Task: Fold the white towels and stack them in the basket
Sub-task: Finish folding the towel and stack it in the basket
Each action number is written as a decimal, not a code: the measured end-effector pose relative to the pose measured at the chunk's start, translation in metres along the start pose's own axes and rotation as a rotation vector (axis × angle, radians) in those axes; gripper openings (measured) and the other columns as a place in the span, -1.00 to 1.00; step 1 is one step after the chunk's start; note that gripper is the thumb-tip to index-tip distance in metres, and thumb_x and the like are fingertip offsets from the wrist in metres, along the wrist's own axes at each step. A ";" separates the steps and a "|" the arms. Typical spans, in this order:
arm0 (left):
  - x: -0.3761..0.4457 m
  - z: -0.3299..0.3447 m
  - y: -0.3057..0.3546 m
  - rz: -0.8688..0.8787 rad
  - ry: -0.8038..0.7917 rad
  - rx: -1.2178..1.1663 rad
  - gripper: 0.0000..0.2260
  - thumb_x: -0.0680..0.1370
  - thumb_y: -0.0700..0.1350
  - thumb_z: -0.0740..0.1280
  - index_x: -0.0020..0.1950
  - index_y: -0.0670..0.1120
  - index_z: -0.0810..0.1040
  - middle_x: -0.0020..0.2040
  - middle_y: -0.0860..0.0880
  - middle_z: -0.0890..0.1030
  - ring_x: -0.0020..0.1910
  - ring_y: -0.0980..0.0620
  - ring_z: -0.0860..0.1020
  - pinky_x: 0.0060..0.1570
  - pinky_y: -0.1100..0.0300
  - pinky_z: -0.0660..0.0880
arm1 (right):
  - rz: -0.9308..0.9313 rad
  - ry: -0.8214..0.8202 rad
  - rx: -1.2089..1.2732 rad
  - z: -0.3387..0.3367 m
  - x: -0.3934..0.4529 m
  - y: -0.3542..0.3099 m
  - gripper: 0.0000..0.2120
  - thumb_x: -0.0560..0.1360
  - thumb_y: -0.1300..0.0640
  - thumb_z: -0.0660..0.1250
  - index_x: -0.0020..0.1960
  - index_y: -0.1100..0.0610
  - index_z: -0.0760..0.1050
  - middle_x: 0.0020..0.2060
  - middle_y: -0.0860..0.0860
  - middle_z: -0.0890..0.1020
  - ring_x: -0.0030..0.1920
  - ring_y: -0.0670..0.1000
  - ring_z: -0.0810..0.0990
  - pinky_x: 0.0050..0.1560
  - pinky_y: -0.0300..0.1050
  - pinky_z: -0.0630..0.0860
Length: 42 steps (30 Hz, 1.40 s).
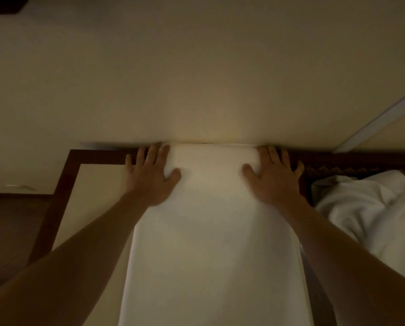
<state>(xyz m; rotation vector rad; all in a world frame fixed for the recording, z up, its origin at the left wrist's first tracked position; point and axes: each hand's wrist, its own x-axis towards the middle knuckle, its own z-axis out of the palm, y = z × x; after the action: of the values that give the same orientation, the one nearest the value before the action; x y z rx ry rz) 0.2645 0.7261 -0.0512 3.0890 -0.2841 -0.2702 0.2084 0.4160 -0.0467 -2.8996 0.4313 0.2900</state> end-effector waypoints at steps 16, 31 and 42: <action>-0.057 0.010 -0.025 -0.194 0.275 -0.639 -0.62 0.60 0.05 0.24 0.25 -0.20 0.50 0.23 -0.20 0.54 0.21 -0.21 0.51 0.22 -0.02 0.41 | 0.178 0.270 0.793 0.004 -0.061 0.036 -0.52 0.64 -0.06 0.20 0.50 0.12 0.39 0.45 0.06 0.46 0.45 0.01 0.39 0.46 -0.19 0.26; -0.450 0.077 -0.045 -0.095 0.102 -0.438 -0.47 0.63 0.17 0.11 0.53 -0.06 0.38 0.54 -0.02 0.36 0.54 -0.07 0.26 0.51 -0.11 0.13 | 0.204 0.391 0.847 0.074 -0.441 0.055 -0.72 0.59 0.30 0.29 0.28 0.18 0.54 0.15 0.04 0.61 0.12 -0.09 0.53 0.18 -0.18 0.46; -0.504 0.080 -0.036 -0.692 -0.150 -1.517 -0.70 0.69 0.00 0.24 0.38 -0.07 0.50 0.31 -0.04 0.58 0.30 -0.05 0.53 0.32 -0.07 0.45 | 0.446 0.237 0.976 0.099 -0.511 0.065 -0.76 0.55 -0.04 0.43 0.10 0.10 0.56 -0.04 -0.06 0.62 0.01 -0.06 0.57 0.13 -0.11 0.48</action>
<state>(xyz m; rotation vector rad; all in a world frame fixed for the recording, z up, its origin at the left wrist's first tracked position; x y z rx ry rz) -0.2314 0.8528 -0.0460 1.5419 0.6855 -0.4318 -0.3070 0.5125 -0.0404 -1.8628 0.9388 -0.1784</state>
